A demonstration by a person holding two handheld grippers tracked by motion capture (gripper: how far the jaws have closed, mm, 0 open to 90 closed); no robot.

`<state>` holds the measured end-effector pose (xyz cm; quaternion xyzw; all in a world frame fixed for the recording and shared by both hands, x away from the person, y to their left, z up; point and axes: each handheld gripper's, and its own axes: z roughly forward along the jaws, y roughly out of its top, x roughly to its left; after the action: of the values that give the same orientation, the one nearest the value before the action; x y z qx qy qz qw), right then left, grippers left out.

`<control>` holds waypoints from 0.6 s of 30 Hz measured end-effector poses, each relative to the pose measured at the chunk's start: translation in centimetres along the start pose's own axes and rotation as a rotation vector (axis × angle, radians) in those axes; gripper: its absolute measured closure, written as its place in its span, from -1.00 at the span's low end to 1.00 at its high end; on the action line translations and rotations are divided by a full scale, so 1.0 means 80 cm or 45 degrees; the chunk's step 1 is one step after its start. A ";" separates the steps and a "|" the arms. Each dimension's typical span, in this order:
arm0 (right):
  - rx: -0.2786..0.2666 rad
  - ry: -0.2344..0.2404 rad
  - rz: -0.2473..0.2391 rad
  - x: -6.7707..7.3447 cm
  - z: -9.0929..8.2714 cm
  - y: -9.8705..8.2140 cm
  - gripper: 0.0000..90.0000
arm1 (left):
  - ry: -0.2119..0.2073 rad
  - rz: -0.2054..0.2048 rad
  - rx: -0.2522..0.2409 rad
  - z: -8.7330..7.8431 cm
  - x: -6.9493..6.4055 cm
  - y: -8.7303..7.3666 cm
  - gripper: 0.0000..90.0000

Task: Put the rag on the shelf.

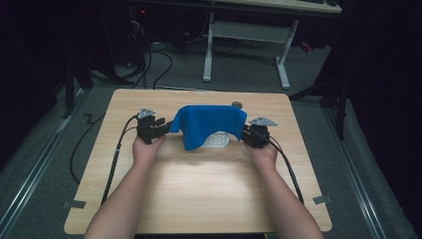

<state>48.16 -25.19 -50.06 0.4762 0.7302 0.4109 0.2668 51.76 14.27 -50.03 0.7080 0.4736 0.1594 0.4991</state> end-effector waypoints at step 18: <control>-0.030 -0.058 -0.019 -0.015 -0.021 0.011 0.44 | 0.088 0.082 0.001 -0.039 0.011 0.005 0.03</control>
<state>47.72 -26.70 -48.42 0.4767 0.7226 0.4065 0.2922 50.24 16.67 -48.47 0.7170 0.4676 0.1995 0.4769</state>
